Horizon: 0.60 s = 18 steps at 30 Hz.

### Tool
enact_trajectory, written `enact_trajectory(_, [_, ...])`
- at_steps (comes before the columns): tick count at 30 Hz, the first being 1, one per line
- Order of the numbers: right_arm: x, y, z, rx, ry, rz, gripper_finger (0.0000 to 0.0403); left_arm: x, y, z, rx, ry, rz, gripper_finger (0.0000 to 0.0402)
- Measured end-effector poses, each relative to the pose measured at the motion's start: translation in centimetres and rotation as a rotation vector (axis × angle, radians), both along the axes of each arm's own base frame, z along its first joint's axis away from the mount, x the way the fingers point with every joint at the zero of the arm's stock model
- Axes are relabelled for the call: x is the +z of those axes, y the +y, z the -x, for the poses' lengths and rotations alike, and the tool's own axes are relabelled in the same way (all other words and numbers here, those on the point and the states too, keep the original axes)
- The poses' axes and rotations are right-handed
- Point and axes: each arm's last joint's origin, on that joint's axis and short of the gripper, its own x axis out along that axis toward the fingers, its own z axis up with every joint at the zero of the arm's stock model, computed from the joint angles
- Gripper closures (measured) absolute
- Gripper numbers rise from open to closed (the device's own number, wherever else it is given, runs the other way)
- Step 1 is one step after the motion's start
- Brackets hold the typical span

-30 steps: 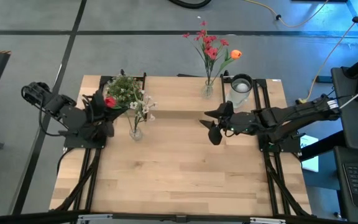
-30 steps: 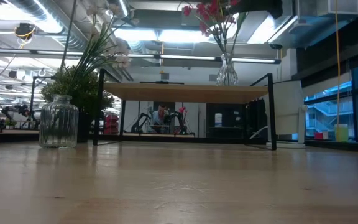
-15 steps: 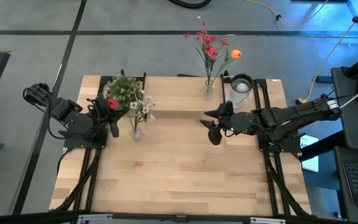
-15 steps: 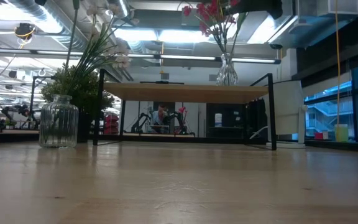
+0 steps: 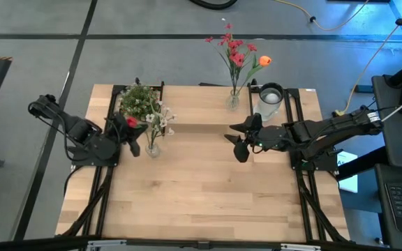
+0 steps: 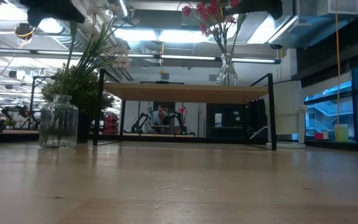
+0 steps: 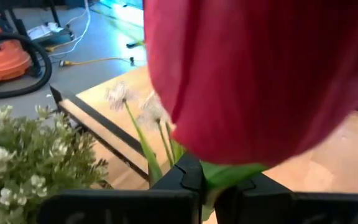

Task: Pick and place flowers into a vace then onto a shelf
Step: Put the red flower into the transparent vase

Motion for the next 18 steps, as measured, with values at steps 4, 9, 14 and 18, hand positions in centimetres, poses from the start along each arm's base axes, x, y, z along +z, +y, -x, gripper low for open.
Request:
enact_trajectory(4, [-0.01, 0.0, 0.0, 0.0, 0.001, 0.0, 0.0186, -0.54, -0.01, -0.03, 0.012, -0.002, 0.012, 0.0389])
enact_trajectory(9, [-0.02, 0.0, 0.0, 0.0, 0.001, 0.0, 0.0186, -0.61, -0.03, -0.04, 0.008, 0.0, 0.019, 0.0373])
enact_trajectory(14, [-0.02, 0.0, 0.0, 0.0, 0.002, 0.0, 0.0186, -0.63, -0.04, -0.05, 0.007, 0.001, 0.018, 0.0365])
enact_trajectory(18, [-0.02, 0.0, 0.0, 0.0, 0.002, 0.0, 0.0186, -0.71, 0.0, 0.02, 0.006, 0.014, 0.012, 0.0364])
